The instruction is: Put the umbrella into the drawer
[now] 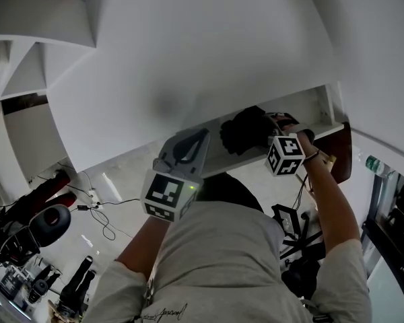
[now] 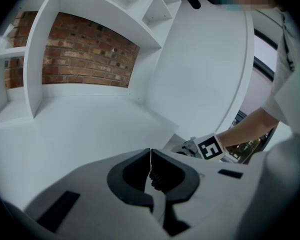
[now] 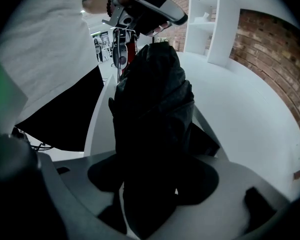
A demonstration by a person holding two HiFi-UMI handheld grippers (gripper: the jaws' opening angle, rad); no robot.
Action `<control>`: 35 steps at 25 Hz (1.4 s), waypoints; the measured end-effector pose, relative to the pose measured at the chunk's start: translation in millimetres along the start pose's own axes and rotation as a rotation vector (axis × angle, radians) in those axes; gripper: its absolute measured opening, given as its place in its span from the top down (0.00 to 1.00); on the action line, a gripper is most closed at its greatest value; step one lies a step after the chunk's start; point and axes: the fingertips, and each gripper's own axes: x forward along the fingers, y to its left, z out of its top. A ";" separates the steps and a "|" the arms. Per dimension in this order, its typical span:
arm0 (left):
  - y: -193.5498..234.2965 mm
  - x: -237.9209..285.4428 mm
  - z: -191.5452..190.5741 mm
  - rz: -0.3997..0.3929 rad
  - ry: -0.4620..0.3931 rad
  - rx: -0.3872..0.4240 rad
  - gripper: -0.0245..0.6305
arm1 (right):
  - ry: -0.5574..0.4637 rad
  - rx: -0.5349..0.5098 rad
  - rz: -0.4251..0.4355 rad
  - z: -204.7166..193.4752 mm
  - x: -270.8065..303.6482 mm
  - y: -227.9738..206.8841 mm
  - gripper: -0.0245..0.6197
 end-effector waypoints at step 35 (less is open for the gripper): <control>18.6 5.2 -18.9 -0.004 0.064 -0.032 0.94 | 0.186 -0.006 0.103 -27.8 62.8 -3.0 0.54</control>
